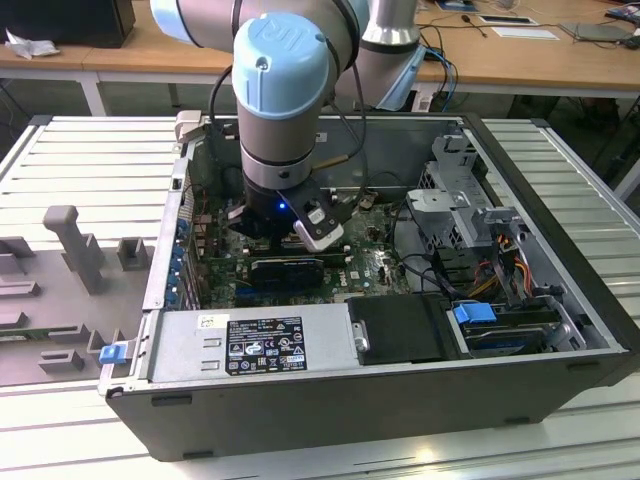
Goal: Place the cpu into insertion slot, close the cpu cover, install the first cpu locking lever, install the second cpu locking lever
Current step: 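Install the second cpu locking lever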
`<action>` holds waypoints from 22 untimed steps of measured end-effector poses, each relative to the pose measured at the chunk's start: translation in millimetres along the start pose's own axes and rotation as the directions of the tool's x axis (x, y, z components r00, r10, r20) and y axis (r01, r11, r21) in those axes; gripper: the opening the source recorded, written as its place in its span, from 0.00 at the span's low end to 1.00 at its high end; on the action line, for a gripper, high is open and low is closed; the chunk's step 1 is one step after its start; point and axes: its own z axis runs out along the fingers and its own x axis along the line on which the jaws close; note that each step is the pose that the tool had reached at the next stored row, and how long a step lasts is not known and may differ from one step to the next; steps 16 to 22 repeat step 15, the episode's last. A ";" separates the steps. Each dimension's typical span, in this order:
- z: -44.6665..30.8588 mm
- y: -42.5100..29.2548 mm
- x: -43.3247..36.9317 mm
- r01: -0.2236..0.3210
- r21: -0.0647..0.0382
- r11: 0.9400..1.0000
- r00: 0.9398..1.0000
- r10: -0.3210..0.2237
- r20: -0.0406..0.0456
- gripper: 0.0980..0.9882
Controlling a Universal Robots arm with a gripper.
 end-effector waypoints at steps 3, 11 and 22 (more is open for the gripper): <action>3.8 -0.9 0.1 0.005 -0.015 1.000 1.000 -0.005 0.001 0.01; -10.3 2.5 -0.2 0.007 -0.017 1.000 1.000 -0.007 0.001 0.01; -19.9 5.1 -0.4 0.007 -0.018 1.000 1.000 -0.007 0.001 0.01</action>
